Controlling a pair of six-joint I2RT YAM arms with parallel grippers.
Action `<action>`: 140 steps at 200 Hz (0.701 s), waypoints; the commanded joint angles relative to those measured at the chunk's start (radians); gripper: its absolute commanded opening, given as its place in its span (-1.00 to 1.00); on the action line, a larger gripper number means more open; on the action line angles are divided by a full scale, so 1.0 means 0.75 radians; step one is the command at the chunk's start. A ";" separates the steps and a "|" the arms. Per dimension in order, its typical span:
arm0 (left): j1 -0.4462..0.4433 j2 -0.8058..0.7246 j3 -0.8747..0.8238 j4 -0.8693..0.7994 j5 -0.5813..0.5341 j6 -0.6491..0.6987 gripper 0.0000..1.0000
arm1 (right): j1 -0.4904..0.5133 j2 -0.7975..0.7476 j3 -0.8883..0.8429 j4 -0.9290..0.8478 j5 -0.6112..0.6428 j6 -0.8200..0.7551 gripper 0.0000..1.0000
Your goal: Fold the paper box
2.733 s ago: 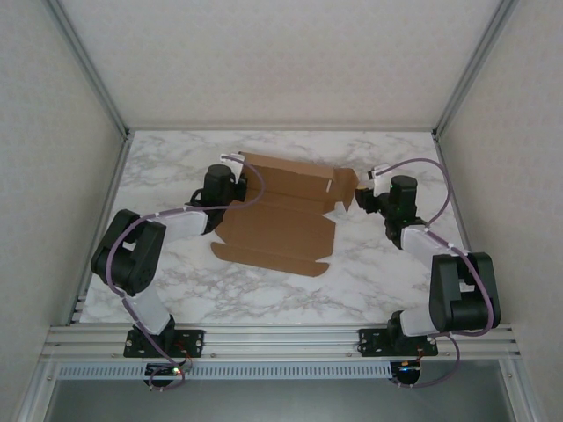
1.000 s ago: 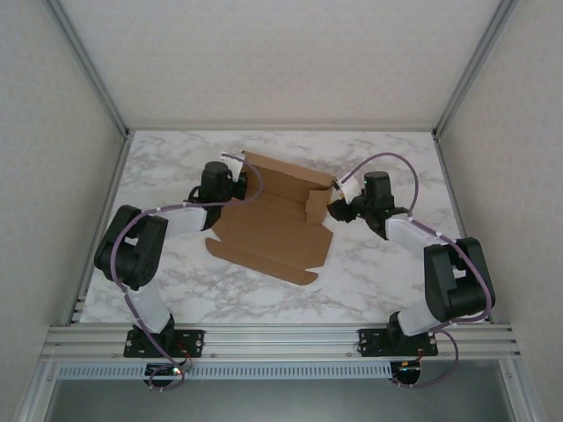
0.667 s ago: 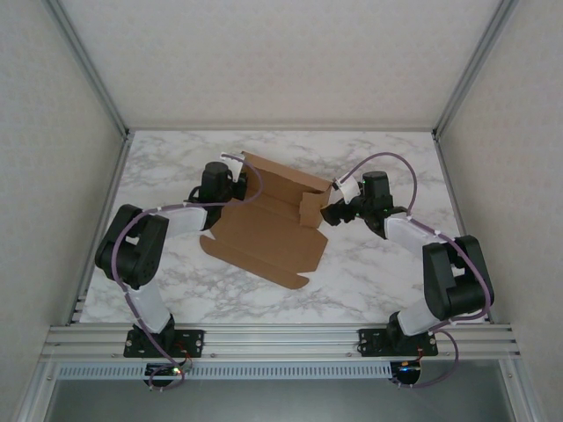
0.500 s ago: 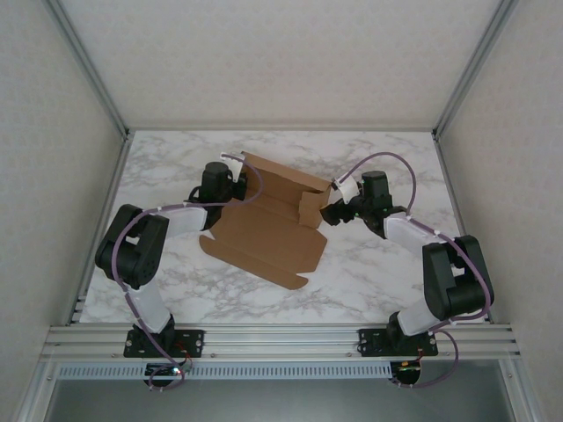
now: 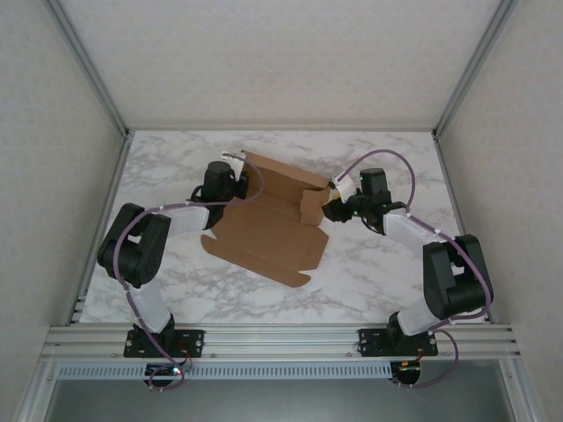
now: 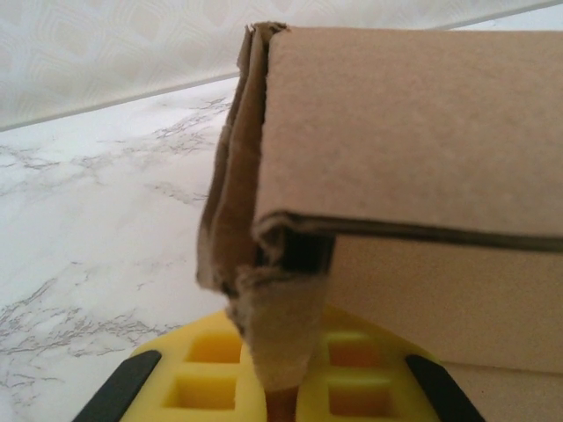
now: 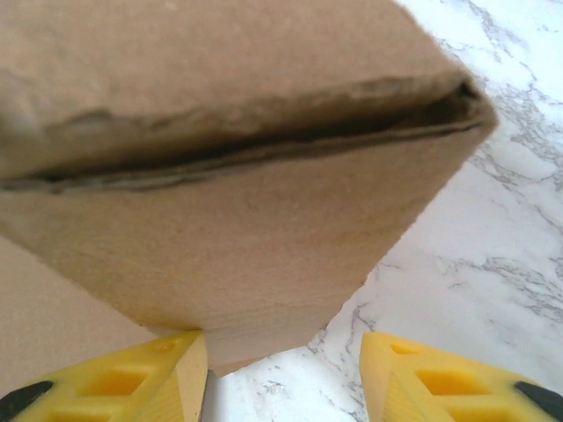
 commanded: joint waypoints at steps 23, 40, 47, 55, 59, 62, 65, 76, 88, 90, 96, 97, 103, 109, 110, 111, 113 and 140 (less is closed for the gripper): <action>-0.011 0.015 0.033 0.003 -0.031 -0.022 -1.00 | 0.019 0.014 0.095 -0.118 -0.146 -0.073 -0.06; -0.008 0.017 0.036 0.003 -0.027 -0.024 -1.00 | 0.019 0.014 0.123 -0.180 -0.186 -0.116 -0.07; -0.008 0.017 0.036 0.003 -0.025 -0.024 -1.00 | 0.020 0.016 0.131 -0.195 -0.197 -0.127 -0.06; -0.006 0.017 0.036 0.003 -0.022 -0.026 -1.00 | 0.019 0.017 0.137 -0.202 -0.187 -0.131 -0.02; -0.006 0.017 0.035 0.004 -0.022 -0.025 -1.00 | 0.019 0.019 0.140 -0.202 -0.175 -0.133 0.01; -0.006 0.018 0.035 0.004 -0.021 -0.026 -1.00 | 0.019 0.022 0.142 -0.203 -0.164 -0.133 0.04; -0.006 0.017 0.036 0.005 -0.019 -0.025 -1.00 | 0.020 0.023 0.144 -0.204 -0.156 -0.135 0.06; -0.006 0.016 0.036 0.005 -0.010 -0.026 -1.00 | 0.020 0.037 0.149 -0.188 -0.105 -0.139 0.17; -0.005 0.014 0.036 0.007 0.000 -0.030 -1.00 | 0.023 0.063 0.167 -0.184 -0.011 -0.130 0.24; -0.005 0.013 0.034 0.007 0.002 -0.030 -1.00 | 0.023 0.065 0.169 -0.182 -0.001 -0.129 0.25; -0.008 0.013 0.032 0.009 0.006 -0.031 -1.00 | 0.025 0.077 0.169 -0.169 0.027 -0.126 0.28; -0.008 0.013 0.032 0.009 0.006 -0.031 -1.00 | 0.024 0.078 0.169 -0.165 0.033 -0.127 0.28; -0.008 0.011 0.032 0.009 0.012 -0.033 -1.00 | 0.029 0.084 0.167 -0.145 0.088 -0.122 0.30; -0.009 0.011 0.030 0.010 0.017 -0.035 -1.00 | 0.034 0.095 0.169 -0.127 0.159 -0.112 0.31; -0.010 0.011 0.030 0.011 0.018 -0.035 -1.00 | 0.035 0.096 0.170 -0.124 0.165 -0.111 0.31; -0.010 0.011 0.030 0.010 0.020 -0.035 -1.00 | 0.036 0.097 0.170 -0.121 0.173 -0.109 0.31; -0.011 0.011 0.030 0.011 0.021 -0.035 -1.00 | 0.036 0.100 0.171 -0.115 0.194 -0.107 0.31; -0.031 0.009 0.020 0.017 0.029 -0.033 -1.00 | 0.038 0.127 0.150 -0.009 0.369 -0.021 0.31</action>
